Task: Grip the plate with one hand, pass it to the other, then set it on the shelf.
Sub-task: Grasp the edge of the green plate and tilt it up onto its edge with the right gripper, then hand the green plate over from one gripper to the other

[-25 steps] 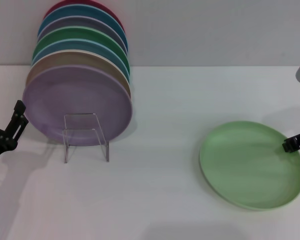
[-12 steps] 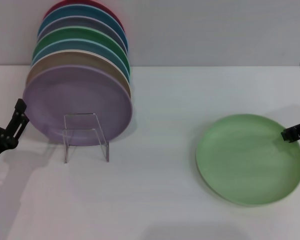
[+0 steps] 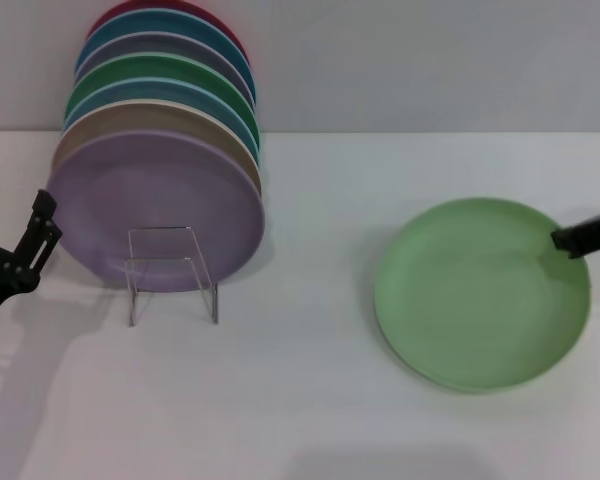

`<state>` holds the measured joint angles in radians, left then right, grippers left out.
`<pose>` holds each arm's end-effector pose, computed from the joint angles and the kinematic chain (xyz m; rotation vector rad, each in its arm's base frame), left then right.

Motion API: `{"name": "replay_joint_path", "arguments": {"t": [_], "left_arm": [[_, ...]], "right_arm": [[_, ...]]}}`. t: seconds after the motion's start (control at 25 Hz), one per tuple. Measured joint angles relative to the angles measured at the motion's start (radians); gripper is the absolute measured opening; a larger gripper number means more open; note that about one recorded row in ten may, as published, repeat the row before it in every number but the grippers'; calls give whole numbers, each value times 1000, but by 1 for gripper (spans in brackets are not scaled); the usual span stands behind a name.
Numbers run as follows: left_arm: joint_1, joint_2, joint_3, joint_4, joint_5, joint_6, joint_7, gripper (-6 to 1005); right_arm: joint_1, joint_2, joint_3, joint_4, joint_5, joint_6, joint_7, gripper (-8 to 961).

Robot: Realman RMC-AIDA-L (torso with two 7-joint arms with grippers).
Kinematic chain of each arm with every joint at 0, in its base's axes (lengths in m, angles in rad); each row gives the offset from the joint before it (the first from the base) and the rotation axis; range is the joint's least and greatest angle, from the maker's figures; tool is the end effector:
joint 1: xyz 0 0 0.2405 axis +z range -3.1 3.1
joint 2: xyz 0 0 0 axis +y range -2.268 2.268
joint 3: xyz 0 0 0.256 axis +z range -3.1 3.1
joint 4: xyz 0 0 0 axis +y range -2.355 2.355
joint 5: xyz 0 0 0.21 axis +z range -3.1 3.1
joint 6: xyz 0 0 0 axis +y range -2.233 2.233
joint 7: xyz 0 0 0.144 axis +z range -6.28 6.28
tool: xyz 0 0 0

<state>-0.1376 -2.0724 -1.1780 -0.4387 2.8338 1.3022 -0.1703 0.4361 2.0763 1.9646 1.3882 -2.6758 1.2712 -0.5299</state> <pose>-0.3154 0.2700 -0.0051 -1.5984 -0.4047 -0.8716 0.2501 0.3729 0.0617 -2.1388 1.0992 -0.2054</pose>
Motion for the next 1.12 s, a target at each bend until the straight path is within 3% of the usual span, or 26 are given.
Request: {"name": "replay_joint_path", "arguments": {"t": [0.36, 0.44, 0.56, 0.64, 0.8, 0.84, 0.88, 1.04, 1.12], "left_arm": [[10, 7, 22, -25, 10, 112, -75, 797], [6, 14, 28, -42, 33, 105, -117, 797], [-12, 45, 77, -96, 58, 58, -156, 797], [-17, 78, 119, -163, 57, 4, -161, 797], [14, 162, 185, -434, 58, -227, -123, 797], [25, 211, 209, -580, 58, -378, -97, 797], [25, 211, 209, -580, 58, -378, -97, 797], [2, 342, 256, -948, 58, -795, -92, 797], [-26, 378, 266, -1084, 58, -985, -90, 797]], "right_arm": [[-147, 1, 8, 161, 323, -121, -200, 18], [-197, 2, 16, 163, 448, -184, -335, 19], [-221, 4, 25, 150, 517, -214, -423, 20], [-236, 5, 42, 129, 590, -231, -517, 20], [-240, 7, 56, 109, 625, -241, -588, 21], [-244, 8, 57, 98, 651, -247, -642, 22], [-244, 8, 57, 98, 651, -247, -642, 22], [-251, 8, 59, 77, 705, -259, -714, 23], [-250, 7, 60, 74, 713, -261, -729, 24]]}}
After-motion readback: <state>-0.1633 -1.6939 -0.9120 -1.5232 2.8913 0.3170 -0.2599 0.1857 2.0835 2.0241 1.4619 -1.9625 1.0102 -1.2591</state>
